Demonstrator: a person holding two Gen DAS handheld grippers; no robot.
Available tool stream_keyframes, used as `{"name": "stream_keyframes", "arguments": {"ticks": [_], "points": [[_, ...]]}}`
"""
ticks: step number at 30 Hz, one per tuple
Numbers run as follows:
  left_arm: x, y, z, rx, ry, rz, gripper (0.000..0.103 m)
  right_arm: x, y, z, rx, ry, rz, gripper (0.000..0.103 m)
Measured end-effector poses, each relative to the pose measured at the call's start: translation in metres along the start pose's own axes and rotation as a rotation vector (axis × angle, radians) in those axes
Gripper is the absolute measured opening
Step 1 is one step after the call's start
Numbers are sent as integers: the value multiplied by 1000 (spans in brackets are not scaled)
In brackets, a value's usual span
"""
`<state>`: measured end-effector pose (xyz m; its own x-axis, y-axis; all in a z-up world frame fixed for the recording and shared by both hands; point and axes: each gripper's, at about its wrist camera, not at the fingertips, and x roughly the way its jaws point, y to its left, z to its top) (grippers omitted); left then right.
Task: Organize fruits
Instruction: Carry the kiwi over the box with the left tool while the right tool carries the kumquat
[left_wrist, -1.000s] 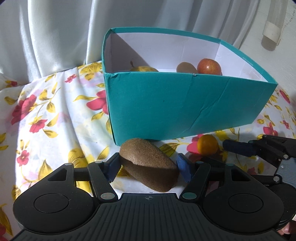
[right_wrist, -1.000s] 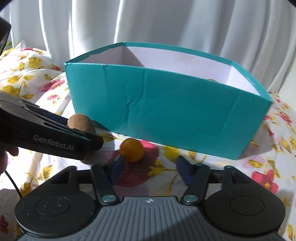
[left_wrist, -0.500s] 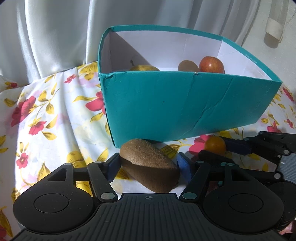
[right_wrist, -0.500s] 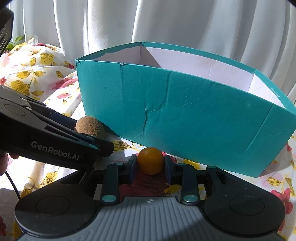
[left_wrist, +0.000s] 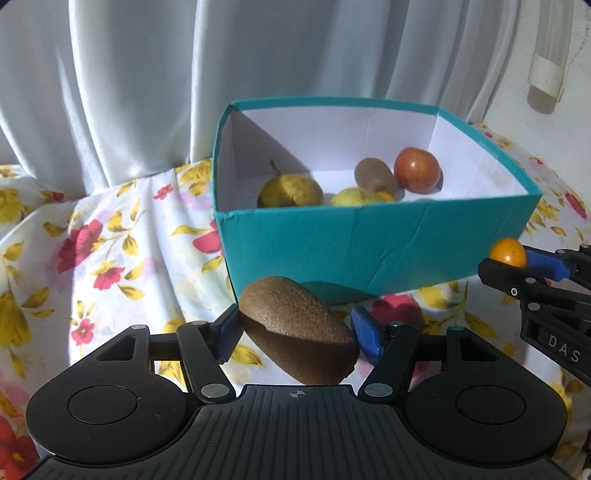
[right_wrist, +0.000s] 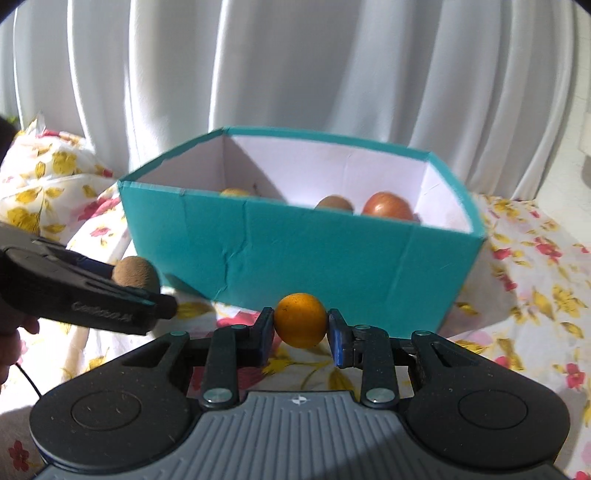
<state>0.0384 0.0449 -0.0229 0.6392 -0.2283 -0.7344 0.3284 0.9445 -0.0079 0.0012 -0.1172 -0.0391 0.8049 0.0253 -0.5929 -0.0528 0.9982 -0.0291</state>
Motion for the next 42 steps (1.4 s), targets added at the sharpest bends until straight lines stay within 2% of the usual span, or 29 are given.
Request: {"name": "stream_keyframes", "arguments": {"ticks": [8,11,17,20,25,29,42], "points": [[-44,-9,72,-61,-83,115,69,-28,-24,49,39,-105,-30,30],[-54,-15,96,-67,-123,135,69,-31,-29,70,52,-112,-17,30],[-63,-26,135,-76,-134,152,69,-38,-35,120,53,-142,-9,30],[-70,-33,149,-70,-191,187,69,-42,-43,144,63,-156,-13,30],[-63,-34,146,-79,-177,209,69,-45,-57,160,109,-200,-15,30],[-49,-32,137,-94,-140,231,69,-29,-60,148,127,-147,19,30],[-23,-24,122,-104,-56,264,69,15,-67,129,116,-30,28,30]]}}
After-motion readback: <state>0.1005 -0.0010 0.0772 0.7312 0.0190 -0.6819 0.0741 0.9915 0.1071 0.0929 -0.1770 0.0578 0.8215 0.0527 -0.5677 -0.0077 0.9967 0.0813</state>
